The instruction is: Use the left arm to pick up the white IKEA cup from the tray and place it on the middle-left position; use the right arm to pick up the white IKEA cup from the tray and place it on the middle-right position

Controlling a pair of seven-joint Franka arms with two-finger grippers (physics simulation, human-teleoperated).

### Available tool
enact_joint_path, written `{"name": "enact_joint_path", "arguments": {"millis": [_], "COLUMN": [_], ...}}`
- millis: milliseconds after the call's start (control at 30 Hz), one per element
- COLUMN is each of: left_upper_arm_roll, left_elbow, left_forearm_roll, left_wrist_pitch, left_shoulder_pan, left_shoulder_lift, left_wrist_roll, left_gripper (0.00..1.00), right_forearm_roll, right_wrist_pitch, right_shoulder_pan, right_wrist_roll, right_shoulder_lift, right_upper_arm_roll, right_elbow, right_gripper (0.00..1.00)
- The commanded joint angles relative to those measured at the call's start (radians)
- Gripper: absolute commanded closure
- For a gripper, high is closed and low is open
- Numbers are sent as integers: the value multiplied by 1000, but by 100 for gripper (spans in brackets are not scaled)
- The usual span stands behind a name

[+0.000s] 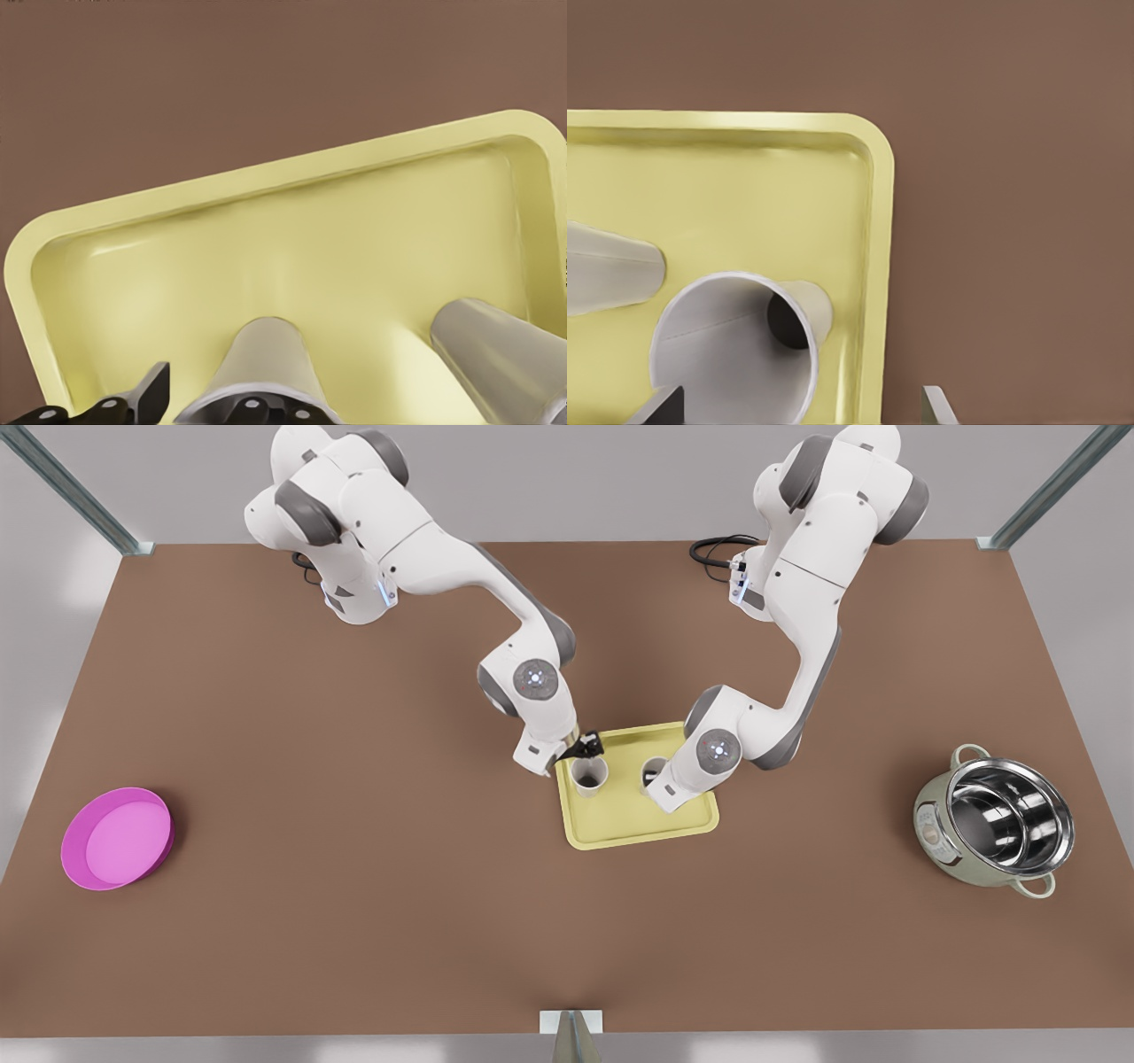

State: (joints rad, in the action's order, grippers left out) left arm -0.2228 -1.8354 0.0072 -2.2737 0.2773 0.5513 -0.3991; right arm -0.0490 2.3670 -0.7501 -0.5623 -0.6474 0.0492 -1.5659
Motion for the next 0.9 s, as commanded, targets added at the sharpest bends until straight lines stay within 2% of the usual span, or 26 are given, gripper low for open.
{"name": "enact_joint_path", "arguments": {"millis": [0, 100, 167, 200, 333, 367, 433, 467, 533, 633, 700, 767, 867], "left_upper_arm_roll": [0, 0, 2, 2, 3, 5, 14, 52, 72, 74, 74, 77, 79], "left_elbow": [1, 7, 15, 19, 88, 146, 208, 220, 237, 239, 239, 240, 292], "left_forearm_roll": [0, 0, 0, 0, 0, 0, 2, 11, 17, 14, 5, 10, 19], "left_wrist_pitch": [-13, -7, 3, 11, 79, 161, 197, 195, 169, 108, -18, -145, -202], "left_shoulder_pan": [-1, -6, -9, -9, -26, -36, -82, -118, -253, -351, -398, -418, -426], "left_shoulder_lift": [-1, -1, -8, -13, -13, -13, -21, -25, -21, -8, 44, 96, 125], "left_wrist_roll": [-49, -43, -44, -46, -41, -41, -35, -20, 153, 308, 304, 312, 312], "left_gripper": [52, 61, 75, 78, 78, 78, 78, 78, 78, 78, 78, 78, 78], "right_forearm_roll": [-2, -2, 0, -2, -6, -6, -5, -3, -6, -6, -8, -6, -2], "right_wrist_pitch": [8, 9, 9, 9, 9, 9, 9, 9, 9, 9, 9, 8, 8], "right_shoulder_pan": [-2, -5, -6, -8, -8, -9, -8, -8, -8, -8, -9, -8, -8], "right_wrist_roll": [-153, -153, -153, -153, -154, -154, -154, -154, -154, -180, -185, -177, -156], "right_shoulder_lift": [-12, -35, -49, -54, -61, -64, -75, -77, -77, -77, -77, -77, -75], "right_upper_arm_roll": [0, 0, 0, 0, 0, 0, 1, 1, 1, 6, 6, 8, 9], "right_elbow": [1, 1, 3, 3, 9, 9, 9, 10, 12, 20, 32, 33, 33], "right_gripper": [1, 1, 2, 2, 3, 7, 12, 23, 31, 35, 50, 72, 86]}}
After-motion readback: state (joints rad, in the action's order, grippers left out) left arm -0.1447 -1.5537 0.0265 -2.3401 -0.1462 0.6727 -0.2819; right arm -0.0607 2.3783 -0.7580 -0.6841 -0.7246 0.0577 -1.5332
